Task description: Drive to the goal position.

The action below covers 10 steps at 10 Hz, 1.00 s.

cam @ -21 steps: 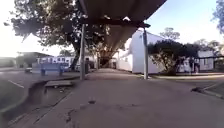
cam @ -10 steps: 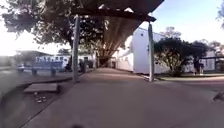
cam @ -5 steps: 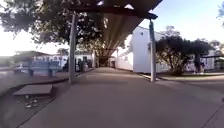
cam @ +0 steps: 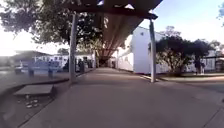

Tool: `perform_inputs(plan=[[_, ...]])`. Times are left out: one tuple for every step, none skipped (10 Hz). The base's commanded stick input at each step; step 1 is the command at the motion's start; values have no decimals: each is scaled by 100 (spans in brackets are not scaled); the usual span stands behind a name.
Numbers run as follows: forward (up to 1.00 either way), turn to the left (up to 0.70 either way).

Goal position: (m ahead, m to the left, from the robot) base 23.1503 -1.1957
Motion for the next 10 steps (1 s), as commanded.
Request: perform_inputs(plan=[[70,0],[70,0],[70,0],[70,0],[50,0],[0,0],[0,0],[70,0],[70,0],[70,0]])
